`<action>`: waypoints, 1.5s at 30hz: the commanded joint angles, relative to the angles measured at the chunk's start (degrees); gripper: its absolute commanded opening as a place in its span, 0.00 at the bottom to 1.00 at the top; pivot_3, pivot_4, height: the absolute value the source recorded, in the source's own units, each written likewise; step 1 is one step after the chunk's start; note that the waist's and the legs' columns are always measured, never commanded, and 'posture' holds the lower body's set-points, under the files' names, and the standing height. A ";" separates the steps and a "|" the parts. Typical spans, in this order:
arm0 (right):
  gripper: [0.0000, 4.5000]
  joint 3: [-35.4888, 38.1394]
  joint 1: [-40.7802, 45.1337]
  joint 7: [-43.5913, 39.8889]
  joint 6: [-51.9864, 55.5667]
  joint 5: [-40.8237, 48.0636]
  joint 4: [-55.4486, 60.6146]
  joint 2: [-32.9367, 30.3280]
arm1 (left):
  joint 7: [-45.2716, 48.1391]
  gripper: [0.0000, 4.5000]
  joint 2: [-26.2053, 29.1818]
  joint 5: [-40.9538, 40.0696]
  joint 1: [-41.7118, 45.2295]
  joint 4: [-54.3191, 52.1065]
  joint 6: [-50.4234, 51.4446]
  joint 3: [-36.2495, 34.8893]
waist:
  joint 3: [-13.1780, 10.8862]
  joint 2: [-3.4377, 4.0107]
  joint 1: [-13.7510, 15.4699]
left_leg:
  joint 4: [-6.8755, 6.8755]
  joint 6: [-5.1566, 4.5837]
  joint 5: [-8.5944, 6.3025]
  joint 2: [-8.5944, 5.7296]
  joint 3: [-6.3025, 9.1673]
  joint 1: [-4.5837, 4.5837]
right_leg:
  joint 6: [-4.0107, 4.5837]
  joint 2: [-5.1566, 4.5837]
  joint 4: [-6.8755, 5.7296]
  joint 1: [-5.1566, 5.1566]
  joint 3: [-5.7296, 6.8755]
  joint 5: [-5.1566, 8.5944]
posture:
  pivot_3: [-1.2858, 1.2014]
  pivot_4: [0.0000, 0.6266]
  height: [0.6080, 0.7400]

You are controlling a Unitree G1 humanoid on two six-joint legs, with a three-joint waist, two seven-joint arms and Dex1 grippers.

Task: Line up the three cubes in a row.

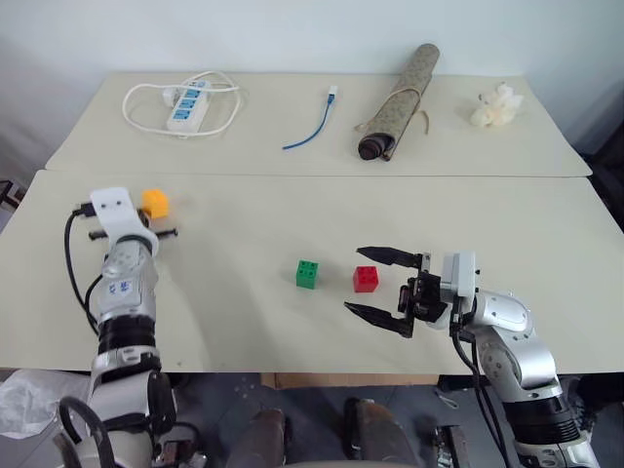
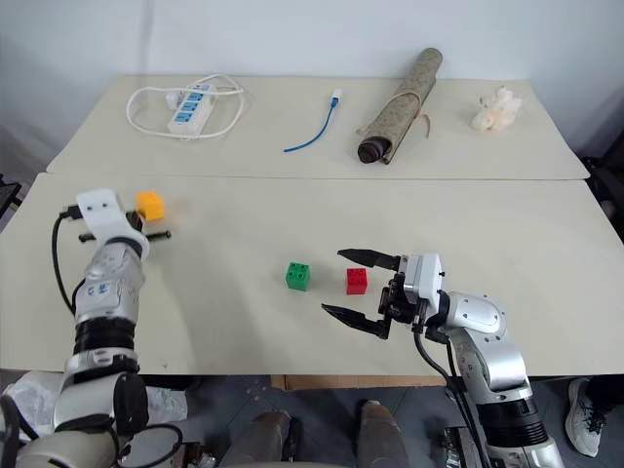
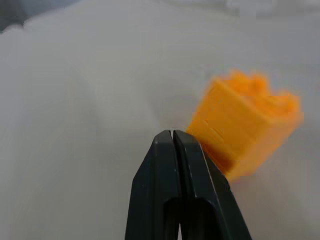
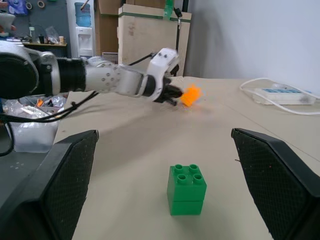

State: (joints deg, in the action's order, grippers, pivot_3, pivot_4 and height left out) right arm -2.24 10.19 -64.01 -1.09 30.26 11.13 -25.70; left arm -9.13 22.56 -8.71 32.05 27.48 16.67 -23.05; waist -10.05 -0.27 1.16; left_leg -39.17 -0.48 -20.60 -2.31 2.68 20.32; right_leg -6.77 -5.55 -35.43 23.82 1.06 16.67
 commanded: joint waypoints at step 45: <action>1.00 1.47 0.91 -2.29 -4.80 0.26 -1.42 1.83 | 37.67 0.99 11.66 -6.55 3.87 27.06 -30.64 -0.24 | -0.02 0.03 -0.83 | 0.11 -0.04 -0.03 -0.02 0.05 0.01 | 0.05 0.00 0.16 -0.06 0.13 0.03 | 0.52 0.24 1.00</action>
State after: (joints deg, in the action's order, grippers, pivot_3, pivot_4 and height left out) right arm -1.93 11.59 -66.80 -4.83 30.27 8.59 -24.02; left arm 28.90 33.33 -15.05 34.65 54.02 -12.40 -22.48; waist -10.06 -0.24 0.33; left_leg -39.06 -0.52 -20.63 -2.33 2.74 20.33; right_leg -6.72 -5.55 -35.28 23.78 1.20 16.70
